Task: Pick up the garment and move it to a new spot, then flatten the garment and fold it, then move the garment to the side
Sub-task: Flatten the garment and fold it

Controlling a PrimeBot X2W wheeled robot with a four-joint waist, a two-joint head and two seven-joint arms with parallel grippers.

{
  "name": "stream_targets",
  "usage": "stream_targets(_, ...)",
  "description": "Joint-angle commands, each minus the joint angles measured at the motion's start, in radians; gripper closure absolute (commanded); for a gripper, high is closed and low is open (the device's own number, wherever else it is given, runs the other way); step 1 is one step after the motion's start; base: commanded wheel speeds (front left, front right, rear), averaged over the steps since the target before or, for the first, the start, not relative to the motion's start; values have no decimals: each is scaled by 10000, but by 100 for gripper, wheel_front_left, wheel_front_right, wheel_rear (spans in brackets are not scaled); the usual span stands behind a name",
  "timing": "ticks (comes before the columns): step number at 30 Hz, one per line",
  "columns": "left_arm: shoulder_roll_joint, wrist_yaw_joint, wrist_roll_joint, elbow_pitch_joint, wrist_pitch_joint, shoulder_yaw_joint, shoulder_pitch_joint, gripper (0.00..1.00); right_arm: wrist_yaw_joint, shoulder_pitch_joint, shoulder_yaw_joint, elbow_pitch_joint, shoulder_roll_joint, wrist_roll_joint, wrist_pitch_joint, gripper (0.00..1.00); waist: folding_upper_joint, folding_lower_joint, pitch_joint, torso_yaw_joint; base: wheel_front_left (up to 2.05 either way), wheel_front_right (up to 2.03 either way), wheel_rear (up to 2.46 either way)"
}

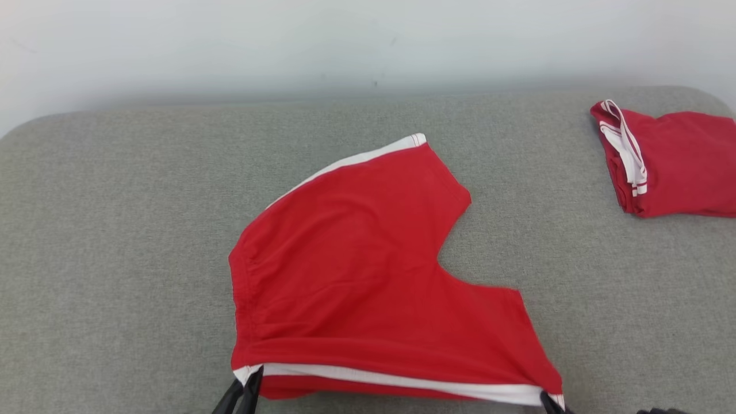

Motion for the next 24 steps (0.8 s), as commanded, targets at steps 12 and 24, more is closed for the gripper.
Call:
stream_targets(12,-331,-206,551,-97,-29,-13,152,100,-30,-142,-880,-1222,333,-698,1164,100,1,1,-155,471,0,0,0)
stream_targets(24,-564,-478,885,363,-29,-412,-2013,100,-30,-4514,-460,321,-988,-486,2184,100,1,1,374,1415,0,0,0)
